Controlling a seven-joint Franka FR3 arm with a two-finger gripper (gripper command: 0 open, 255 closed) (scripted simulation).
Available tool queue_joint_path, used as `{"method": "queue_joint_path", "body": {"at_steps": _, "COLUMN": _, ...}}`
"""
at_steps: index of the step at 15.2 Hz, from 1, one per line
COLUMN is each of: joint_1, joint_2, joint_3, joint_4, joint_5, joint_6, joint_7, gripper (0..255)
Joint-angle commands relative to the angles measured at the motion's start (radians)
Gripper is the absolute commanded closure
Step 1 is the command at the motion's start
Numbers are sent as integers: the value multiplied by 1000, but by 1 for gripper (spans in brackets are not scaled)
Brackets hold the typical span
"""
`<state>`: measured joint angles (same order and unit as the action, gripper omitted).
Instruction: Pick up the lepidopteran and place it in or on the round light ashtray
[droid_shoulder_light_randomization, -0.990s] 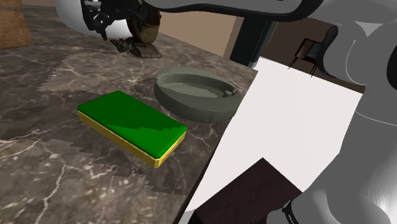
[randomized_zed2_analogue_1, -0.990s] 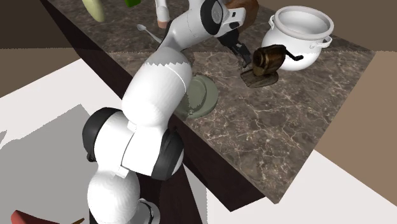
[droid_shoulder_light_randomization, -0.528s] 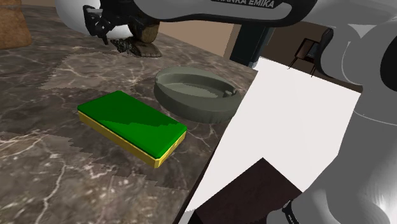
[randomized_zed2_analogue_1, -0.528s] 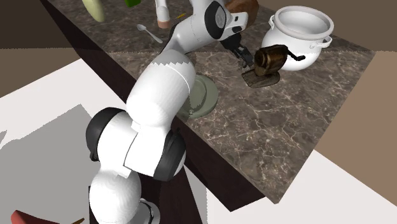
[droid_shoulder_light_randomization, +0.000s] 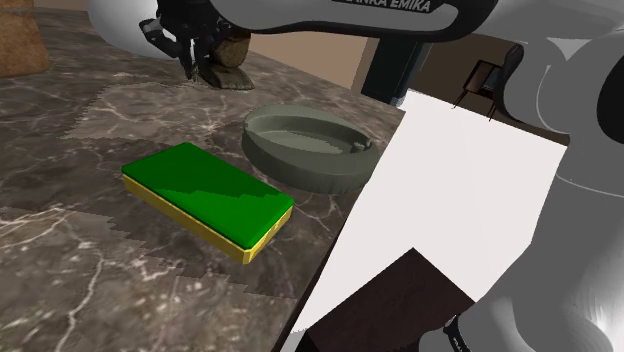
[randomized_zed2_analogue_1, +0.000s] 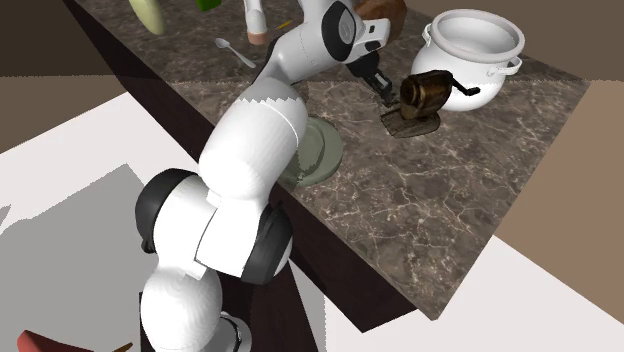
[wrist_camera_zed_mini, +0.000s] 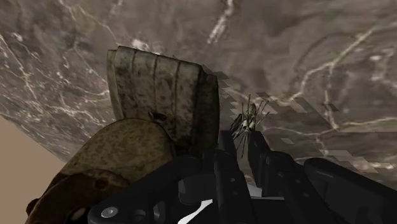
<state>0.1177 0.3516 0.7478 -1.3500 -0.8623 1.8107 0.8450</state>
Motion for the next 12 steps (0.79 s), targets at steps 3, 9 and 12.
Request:
{"method": "queue_joint_path", "body": {"at_steps": 3, "joint_1": 1, "joint_2": 3, "joint_3": -1, "joint_4": 1, "joint_5": 0, "joint_6": -2, "joint_7": 0, "gripper": 255}}
{"method": "queue_joint_path", "body": {"at_steps": 9, "joint_1": 19, "joint_2": 13, "joint_3": 1, "joint_4": 65, "joint_5": -1, "joint_6": -49, "joint_7": -30, "gripper": 255}}
{"method": "queue_joint_path", "body": {"at_steps": 12, "joint_1": 38, "joint_2": 27, "joint_3": 0, "joint_4": 123, "joint_5": -7, "joint_6": -88, "joint_7": -53, "gripper": 255}}
